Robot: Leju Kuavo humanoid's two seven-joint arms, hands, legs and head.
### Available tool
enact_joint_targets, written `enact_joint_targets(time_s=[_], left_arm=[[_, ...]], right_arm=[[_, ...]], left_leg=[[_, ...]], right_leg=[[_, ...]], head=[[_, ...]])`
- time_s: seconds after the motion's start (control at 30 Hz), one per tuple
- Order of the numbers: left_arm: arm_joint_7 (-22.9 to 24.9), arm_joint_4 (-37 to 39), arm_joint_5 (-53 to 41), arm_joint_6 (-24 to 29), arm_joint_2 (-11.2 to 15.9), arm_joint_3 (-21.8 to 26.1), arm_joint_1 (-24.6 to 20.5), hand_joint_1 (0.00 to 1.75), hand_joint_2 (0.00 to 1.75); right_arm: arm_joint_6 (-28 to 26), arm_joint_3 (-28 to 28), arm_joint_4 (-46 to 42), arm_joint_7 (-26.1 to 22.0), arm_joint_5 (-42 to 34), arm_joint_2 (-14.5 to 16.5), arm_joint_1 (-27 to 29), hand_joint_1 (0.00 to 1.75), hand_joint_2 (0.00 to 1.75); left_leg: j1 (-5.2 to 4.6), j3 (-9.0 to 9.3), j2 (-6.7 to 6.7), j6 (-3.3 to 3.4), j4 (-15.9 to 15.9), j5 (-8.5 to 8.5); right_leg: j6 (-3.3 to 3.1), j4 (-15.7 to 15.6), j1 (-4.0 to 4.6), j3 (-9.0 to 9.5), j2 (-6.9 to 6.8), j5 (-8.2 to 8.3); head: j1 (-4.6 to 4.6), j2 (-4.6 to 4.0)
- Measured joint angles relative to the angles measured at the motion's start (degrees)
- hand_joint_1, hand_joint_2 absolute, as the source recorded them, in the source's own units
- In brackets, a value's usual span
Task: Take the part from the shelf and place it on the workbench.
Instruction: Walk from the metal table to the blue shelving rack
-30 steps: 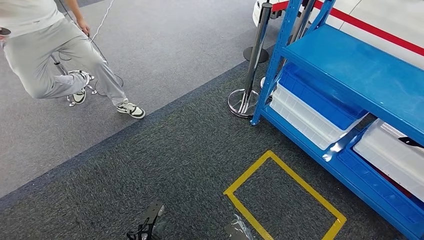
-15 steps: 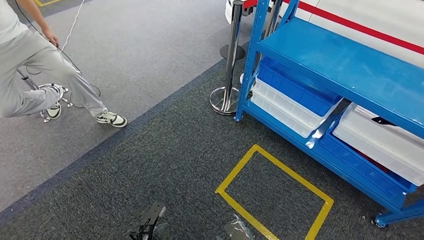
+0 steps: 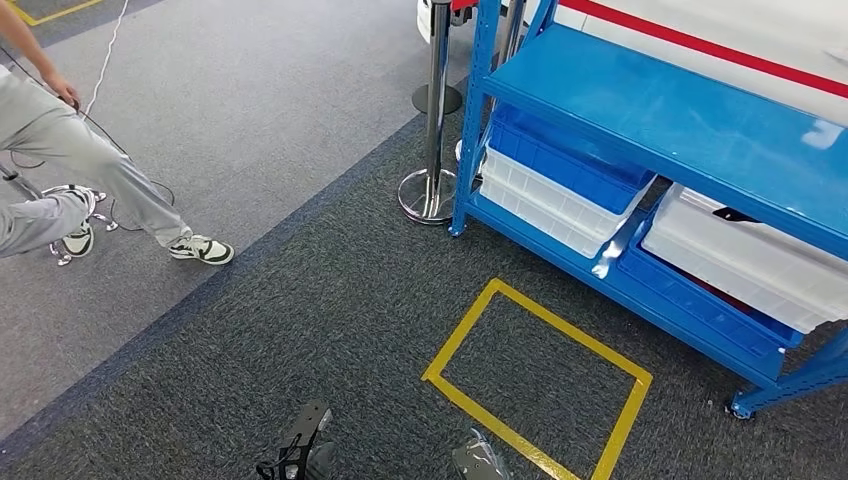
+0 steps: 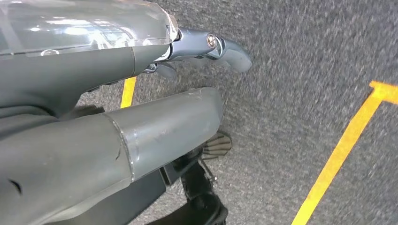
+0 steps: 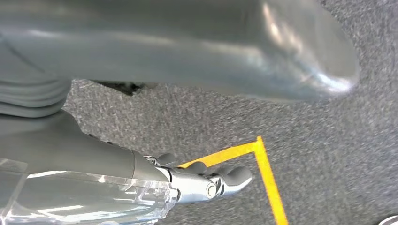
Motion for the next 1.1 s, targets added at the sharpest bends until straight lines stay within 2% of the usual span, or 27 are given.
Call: enact_joint_targets(time_s=[0.03,0.1,0.13,0.2,0.23,0.27,0.3,0.33,0.4,0.43,0.47,0.53,0.6,0.63,0.67,0.73,0.77,0.8,0.83,0.9,0.93,0.97,1.1], left_arm=[[0.01,-0.01,0.04,0.01,-0.04,0.0,-0.02,0.0,0.0],[0.03,-0.02,0.14,0.08,-0.1,0.0,-0.11,0.0,0.0],[0.08,-0.02,0.21,0.17,-0.11,0.0,-0.14,0.0,0.0],[0.26,-0.02,0.31,0.52,-0.09,0.0,-0.04,0.0,0.0],[0.38,-0.02,0.38,0.72,-0.08,0.0,0.08,0.0,0.0],[0.49,-0.02,0.46,0.9,-0.07,0.0,0.18,0.0,0.0],[0.56,-0.02,0.54,1.02,-0.07,0.0,0.24,0.0,0.0],[0.6,-0.02,0.6,1.05,-0.07,0.0,0.25,0.0,0.0],[0.62,-0.02,0.63,1.03,-0.07,0.0,0.17,0.0,0.0],[0.65,-0.02,0.63,0.99,-0.07,0.0,0.14,0.0,0.0],[0.69,-0.02,0.63,0.96,-0.07,0.0,0.13,0.0,0.0],[0.75,-0.02,0.63,0.91,-0.1,0.0,0.13,0.0,0.0],[0.75,-0.02,0.63,0.9,-0.2,0.01,0.06,0.0,0.0],[0.75,-0.02,0.64,0.89,-0.24,0.02,0.02,0.0,0.0],[0.74,-0.02,0.64,0.88,-0.26,0.02,0.02,0.0,0.0],[0.75,-0.02,0.65,0.87,-0.26,0.02,0.13,0.0,0.0],[0.76,-0.02,0.65,0.87,-0.26,0.02,0.19,0.0,0.0],[0.76,-0.02,0.65,0.87,-0.27,0.02,0.22,0.0,0.0],[0.76,-0.02,0.65,0.86,-0.27,0.02,0.2,0.0,0.0],[0.76,-0.02,0.65,0.84,-0.28,0.02,0.11,0.0,0.0],[0.75,-0.02,0.65,0.83,-0.28,0.02,0.08,0.0,0.0],[0.75,-0.02,0.65,0.82,-0.28,0.02,0.07,0.0,0.0],[0.75,-0.02,0.65,0.8,-0.28,0.03,0.07,0.0,0.0]], right_arm=[[0.0,-0.04,0.01,0.0,0.0,-0.02,0.03,0.0,0.0],[0.0,-0.09,0.01,-0.01,0.0,-0.02,0.02,0.0,0.0],[0.02,-0.1,0.02,-0.02,0.0,0.02,-0.04,0.0,0.0],[0.07,-0.1,0.09,-0.02,0.0,0.1,-0.14,0.0,0.0],[0.1,-0.11,0.17,-0.01,0.0,0.14,-0.13,0.0,0.0],[0.12,-0.13,0.27,-0.01,0.0,0.15,-0.09,0.0,0.0],[0.14,-0.14,0.38,0.0,0.0,0.16,-0.06,0.0,0.0],[0.15,-0.14,0.46,0.0,0.0,0.17,-0.06,0.0,0.0],[0.15,-0.15,0.57,0.0,0.0,0.2,-0.13,0.0,0.0],[0.15,-0.16,0.59,-0.01,0.01,0.21,-0.17,0.0,0.0],[0.15,-0.16,0.62,-0.01,0.01,0.22,-0.19,0.0,0.0],[0.15,-0.17,0.7,-0.02,0.02,0.22,-0.17,0.0,0.0],[0.15,-0.22,0.78,-0.02,0.02,0.2,-0.18,0.0,0.0],[0.15,-0.24,0.8,-0.02,0.02,0.2,-0.24,0.0,0.0],[0.15,-0.25,0.8,-0.02,0.02,0.2,-0.3,0.0,0.0],[0.15,-0.26,0.85,-0.02,0.02,0.2,-0.34,0.0,0.0],[0.15,-0.26,0.91,-0.01,0.02,0.2,-0.29,0.0,0.0],[0.15,-0.27,0.97,-0.01,0.02,0.2,-0.25,0.0,0.0],[0.15,-0.29,1.02,0.0,0.02,0.2,-0.23,0.0,0.0],[0.15,-0.32,1.06,-0.01,0.02,0.2,-0.31,0.0,0.0],[0.15,-0.33,1.06,-0.01,0.02,0.2,-0.36,0.0,0.0],[0.15,-0.34,1.06,-0.02,0.02,0.2,-0.4,0.0,0.0],[0.15,-0.34,1.07,-0.01,0.02,0.2,-0.46,0.0,0.0]], left_leg=[[0.0,0.12,0.21,-0.35,-0.09,-0.04],[0.07,-0.21,-0.81,-1.0,1.14,-1.18],[0.12,-1.13,-1.77,-1.3,3.35,-2.64],[0.31,-4.51,-3.28,-1.67,10.73,-6.47],[0.37,-6.1,-3.47,-1.81,14.05,-7.66],[0.44,-6.95,-3.54,-1.91,15.78,-7.82],[0.54,-6.65,-3.58,-1.97,15.1,-6.71],[0.68,-5.23,-3.75,-1.99,12.12,-4.67],[0.96,-1.52,-5.34,-1.94,4.25,-1.3],[1.01,-0.36,-6.05,-1.79,1.74,-0.59],[0.99,0.08,-6.6,-1.59,0.66,-0.56],[0.85,0.07,-6.21,-0.92,0.44,-0.39],[0.9,0.17,-5.43,-0.06,-0.11,0.04],[0.95,0.21,-4.94,0.34,-0.4,0.22],[0.91,0.2,-4.41,0.6,-0.52,0.29],[0.75,0.08,-3.32,0.83,-0.53,0.25],[0.69,0.07,-2.78,0.85,-0.51,0.22],[0.65,0.11,-2.26,0.85,-0.5,0.17],[0.62,0.2,-1.8,0.8,-0.49,0.12],[0.51,0.49,-1.05,0.6,-0.49,-0.06],[0.45,0.6,-0.83,0.49,-0.48,-0.13],[0.39,0.66,-0.7,0.41,-0.48,-0.18],[0.21,0.66,-0.6,0.28,-0.41,-0.26]], right_leg=[[-0.25,-0.23,-0.12,0.07,0.46,0.18],[-0.82,-0.86,-0.52,0.32,1.23,0.65],[-1.09,-1.14,-0.75,0.43,1.6,0.86],[-1.37,-1.16,-0.79,0.28,2.39,0.95],[-1.4,-1.09,-0.77,0.21,2.86,0.95],[-1.39,-1.0,-0.77,0.15,3.37,0.94],[-1.35,-0.85,-0.8,0.14,3.95,0.92],[-1.23,-0.65,-0.86,0.15,4.53,0.84],[-0.76,-0.02,-0.91,-0.02,5.59,0.58],[-0.42,0.23,-0.89,-0.24,5.99,0.53],[-0.09,0.35,-0.86,-0.47,6.31,0.56],[0.63,0.18,-0.91,-0.77,6.87,0.81],[1.25,1.18,-1.03,-1.26,5.76,0.01],[1.51,3.27,-1.04,-2.24,4.72,-1.31],[1.71,6.52,-1.1,-3.77,3.57,-3.12],[2.06,14.08,-1.19,-7.54,2.66,-6.37],[2.14,16.15,-1.23,-8.6,2.55,-6.71],[2.12,15.98,-1.23,-8.54,2.43,-5.91],[2.0,13.47,-1.21,-7.25,2.2,-4.17],[1.41,5.06,-0.96,-2.85,0.78,-0.51],[1.13,1.92,-0.81,-1.22,0.02,0.38],[0.93,0.21,-0.66,-0.36,-0.62,0.62],[0.79,-0.12,-0.42,-0.23,-0.86,0.37]], head=[[0.03,0.0],[-0.07,0.0],[-0.21,0.0],[-0.43,0.0],[-0.46,0.0],[-0.46,0.0],[-0.46,0.0],[-0.46,0.0],[-0.48,0.0],[-0.47,0.0],[-0.45,0.0],[-0.42,0.0],[-0.28,0.0],[-0.13,0.0],[0.01,0.0],[0.15,0.0],[0.16,0.0],[0.16,0.0],[0.18,0.0],[0.22,0.0],[0.23,0.0],[0.24,0.0],[0.23,0.0]])
